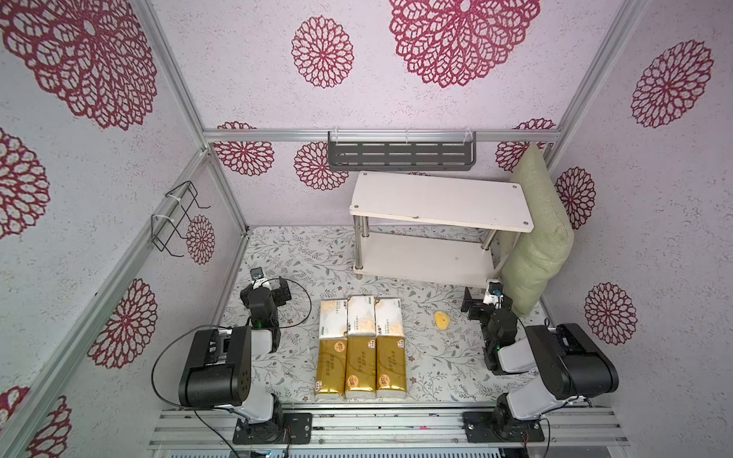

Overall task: Place the tissue boxes on the shelf by color
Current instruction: Pick up the box of tissues from the center of the board.

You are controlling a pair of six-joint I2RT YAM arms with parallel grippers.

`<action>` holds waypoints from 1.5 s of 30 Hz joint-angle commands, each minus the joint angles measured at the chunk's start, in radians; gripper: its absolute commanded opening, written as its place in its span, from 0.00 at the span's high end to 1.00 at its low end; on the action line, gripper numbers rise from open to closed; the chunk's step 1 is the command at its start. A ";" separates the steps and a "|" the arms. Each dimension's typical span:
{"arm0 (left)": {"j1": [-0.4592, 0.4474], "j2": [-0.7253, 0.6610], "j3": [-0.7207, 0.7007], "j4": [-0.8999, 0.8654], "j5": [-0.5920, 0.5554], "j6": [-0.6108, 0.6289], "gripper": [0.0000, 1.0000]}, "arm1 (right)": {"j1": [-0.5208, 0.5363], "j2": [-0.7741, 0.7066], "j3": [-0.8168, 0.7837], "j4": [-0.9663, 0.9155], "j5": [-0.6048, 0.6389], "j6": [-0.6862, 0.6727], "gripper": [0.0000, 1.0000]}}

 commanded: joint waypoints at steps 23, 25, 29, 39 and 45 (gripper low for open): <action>0.010 -0.002 0.020 -0.008 0.015 -0.008 0.03 | -0.021 -0.024 0.031 -0.002 -0.040 -0.005 0.01; 0.013 -0.006 0.026 -0.026 0.049 -0.002 0.03 | -0.021 -0.025 0.031 -0.001 -0.040 -0.006 0.01; -0.010 -0.045 0.047 -0.080 -0.023 0.004 0.03 | -0.021 -0.078 0.046 -0.073 -0.020 -0.005 0.01; -0.068 -0.261 0.211 -0.467 -0.164 0.007 0.03 | 0.001 -0.232 0.045 -0.186 0.034 -0.011 0.01; -0.049 -0.288 0.356 -0.715 -0.140 -0.016 0.03 | 0.005 -0.323 0.055 -0.274 0.077 -0.012 0.01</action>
